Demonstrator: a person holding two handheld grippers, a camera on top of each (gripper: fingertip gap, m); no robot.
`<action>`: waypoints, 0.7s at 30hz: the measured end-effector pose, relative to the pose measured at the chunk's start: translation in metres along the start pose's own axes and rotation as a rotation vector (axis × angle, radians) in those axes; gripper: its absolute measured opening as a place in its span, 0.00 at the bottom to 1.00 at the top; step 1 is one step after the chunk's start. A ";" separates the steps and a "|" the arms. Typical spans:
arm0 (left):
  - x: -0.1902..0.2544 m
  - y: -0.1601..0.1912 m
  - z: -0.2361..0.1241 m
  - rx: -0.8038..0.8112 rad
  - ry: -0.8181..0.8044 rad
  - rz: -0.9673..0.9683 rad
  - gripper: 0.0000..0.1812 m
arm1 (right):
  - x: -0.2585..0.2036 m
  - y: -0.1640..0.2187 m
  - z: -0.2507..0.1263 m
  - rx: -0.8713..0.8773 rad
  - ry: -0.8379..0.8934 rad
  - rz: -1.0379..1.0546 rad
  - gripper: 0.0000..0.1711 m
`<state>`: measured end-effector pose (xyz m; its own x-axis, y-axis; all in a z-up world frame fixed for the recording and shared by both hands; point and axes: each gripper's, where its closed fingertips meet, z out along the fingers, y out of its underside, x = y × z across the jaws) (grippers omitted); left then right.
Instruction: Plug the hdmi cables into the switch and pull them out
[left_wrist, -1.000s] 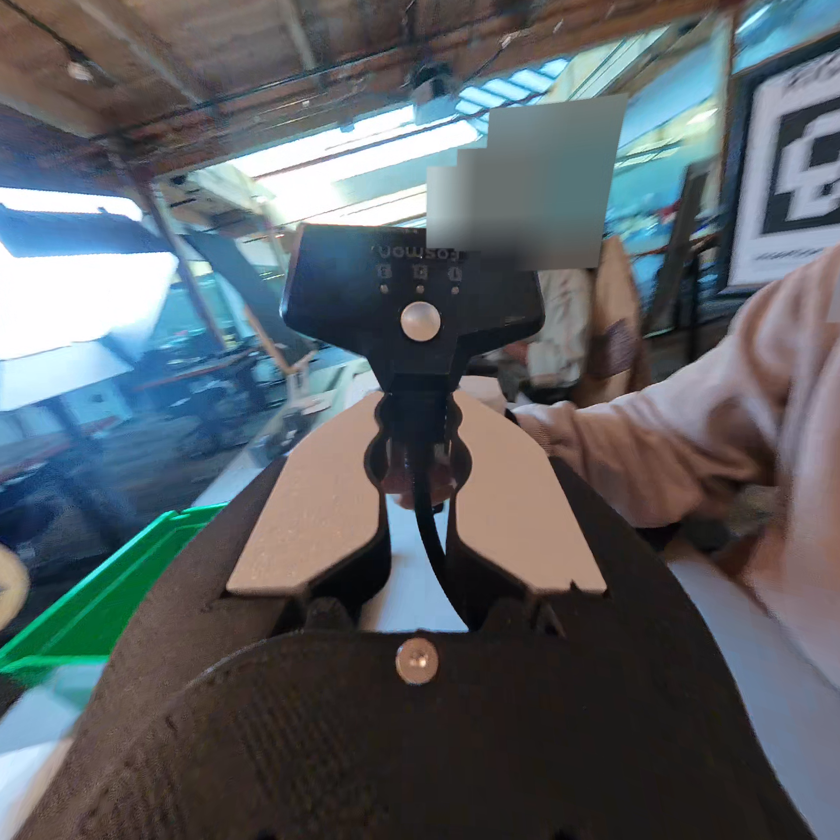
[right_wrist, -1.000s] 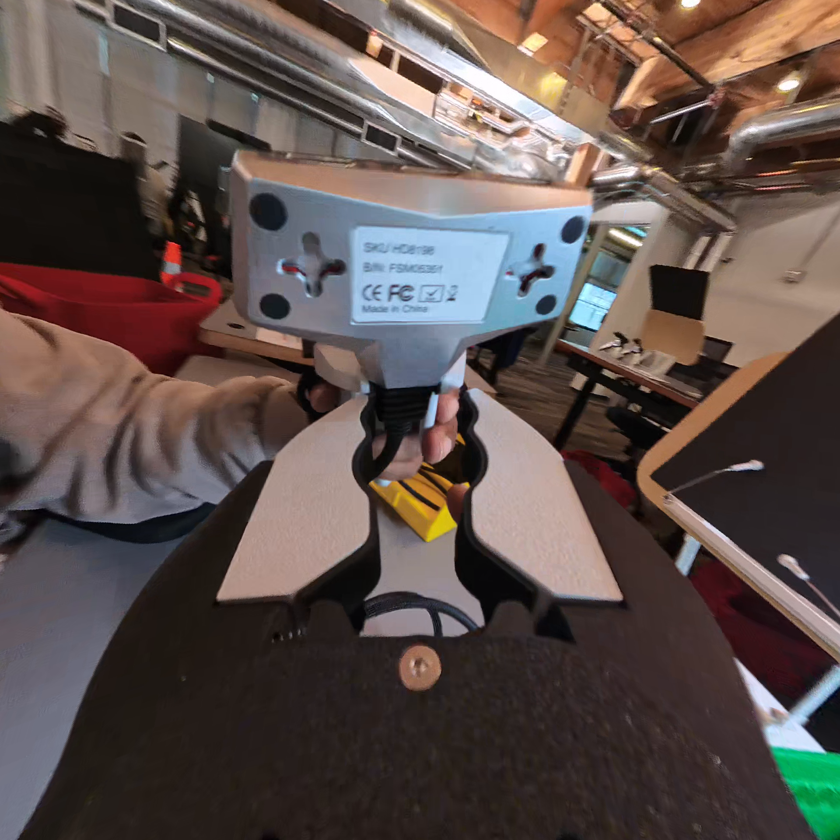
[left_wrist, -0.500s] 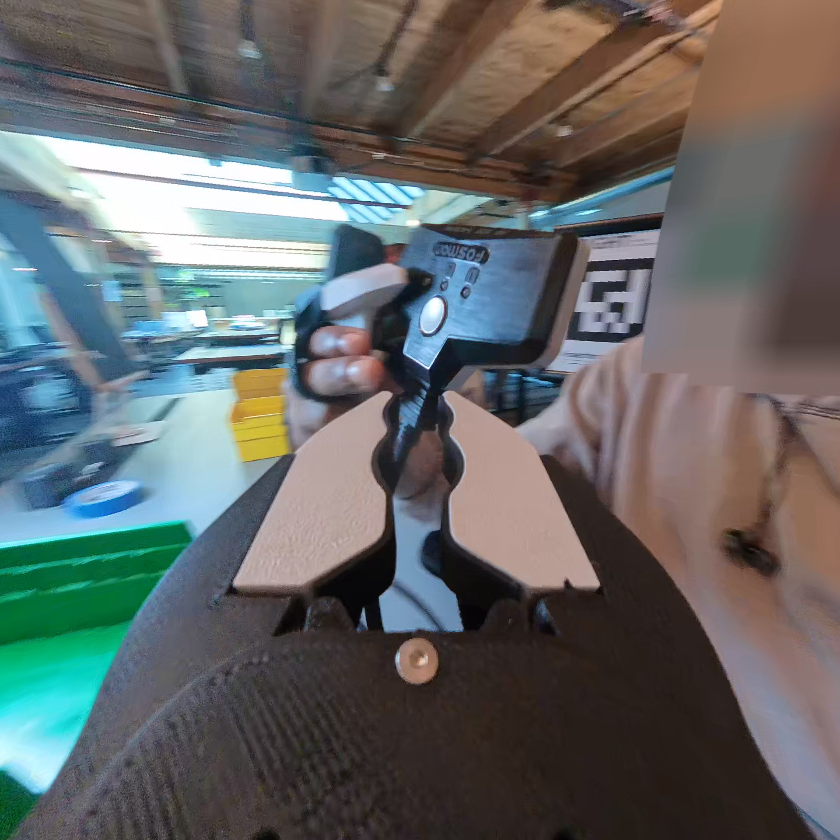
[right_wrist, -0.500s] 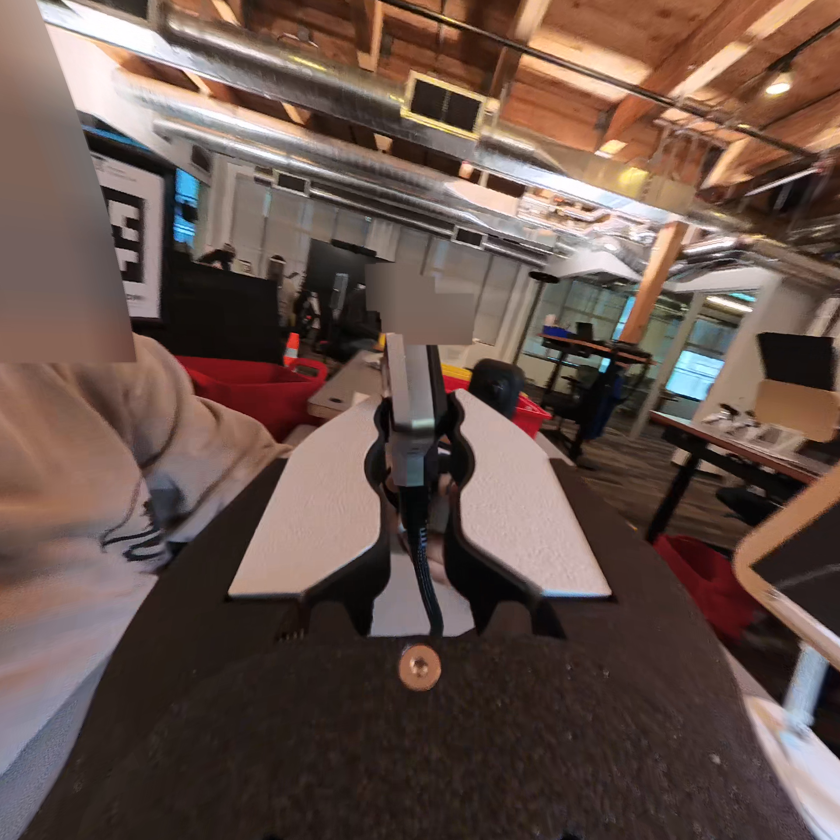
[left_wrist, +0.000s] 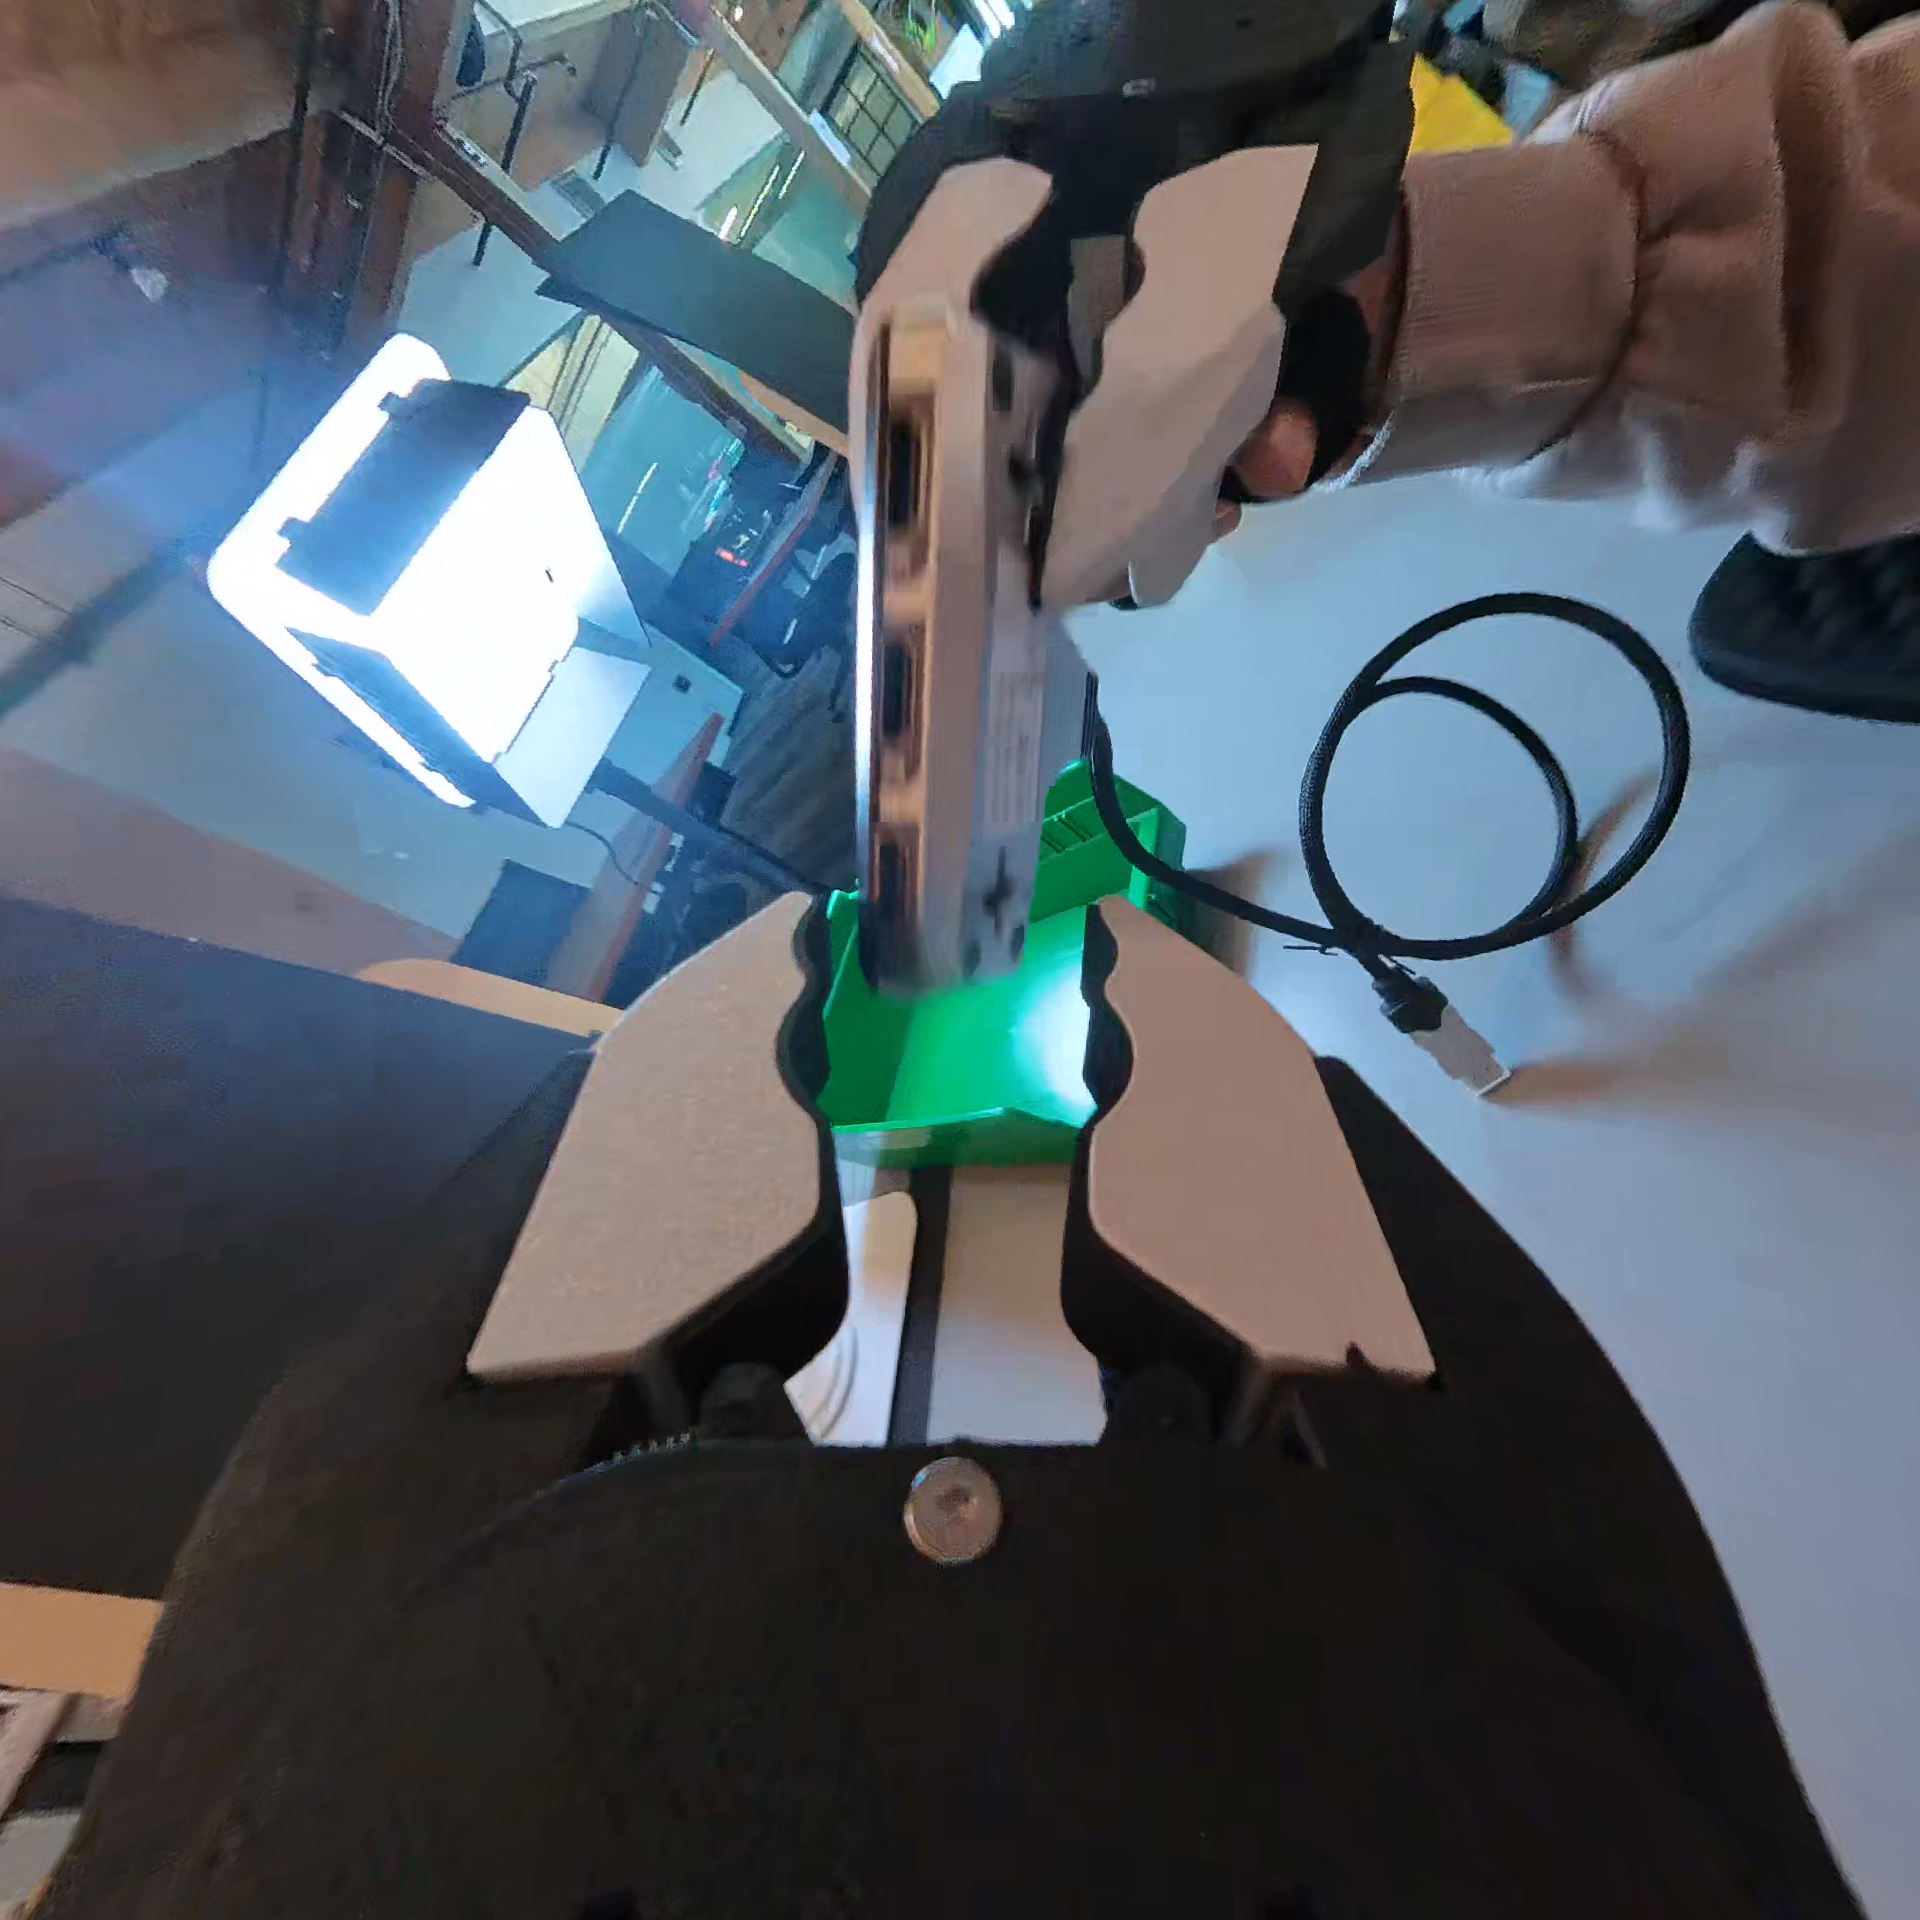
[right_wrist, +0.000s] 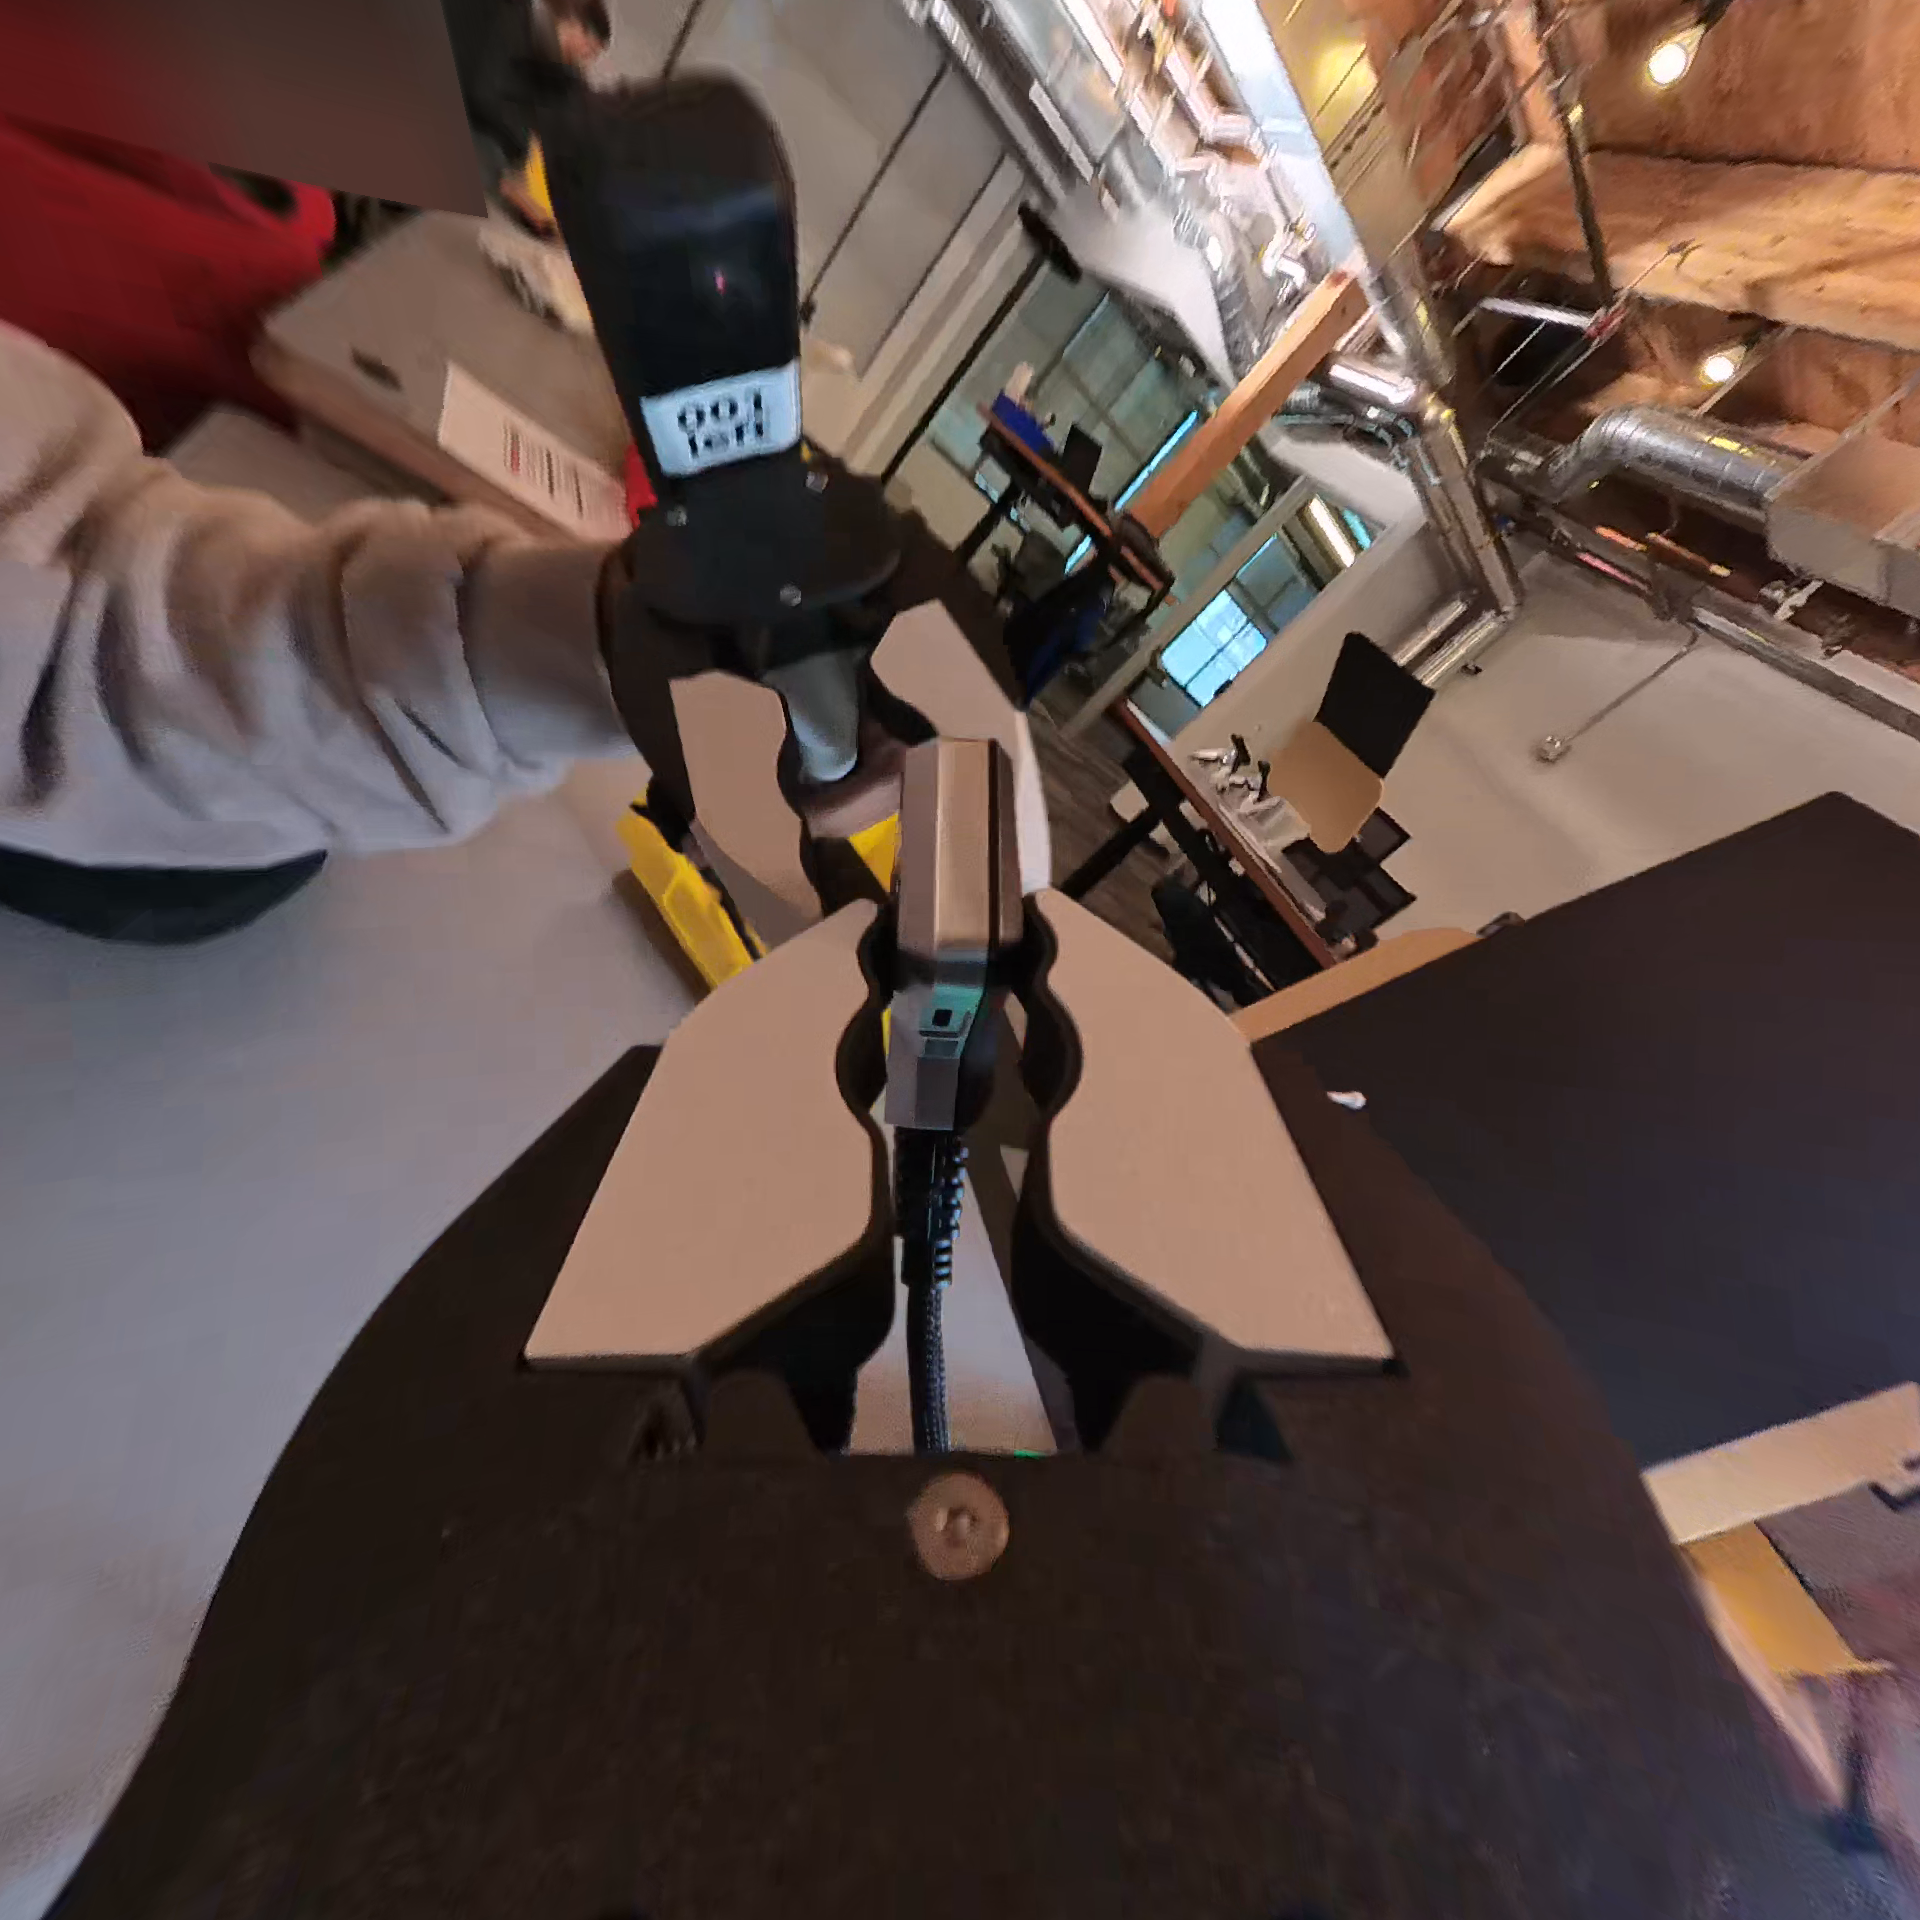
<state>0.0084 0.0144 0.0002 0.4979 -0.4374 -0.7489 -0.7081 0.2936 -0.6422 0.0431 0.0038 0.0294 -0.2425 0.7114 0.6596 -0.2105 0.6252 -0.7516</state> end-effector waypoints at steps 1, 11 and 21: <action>0.003 -0.002 0.004 -0.014 -0.007 0.040 0.24 | -0.007 0.005 0.006 -0.039 -0.017 -0.026 0.13; 0.016 -0.016 0.003 0.071 0.025 0.160 0.15 | -0.022 0.008 0.002 -0.113 -0.120 0.009 0.16; 0.017 -0.026 -0.003 0.146 0.045 0.126 0.15 | -0.023 0.039 0.015 -0.243 -0.092 -0.085 0.10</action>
<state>0.0340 -0.0031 0.0043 0.3848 -0.4262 -0.8187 -0.6817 0.4668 -0.5634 0.0267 0.0073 -0.0146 -0.3214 0.6275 0.7092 -0.0028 0.7483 -0.6633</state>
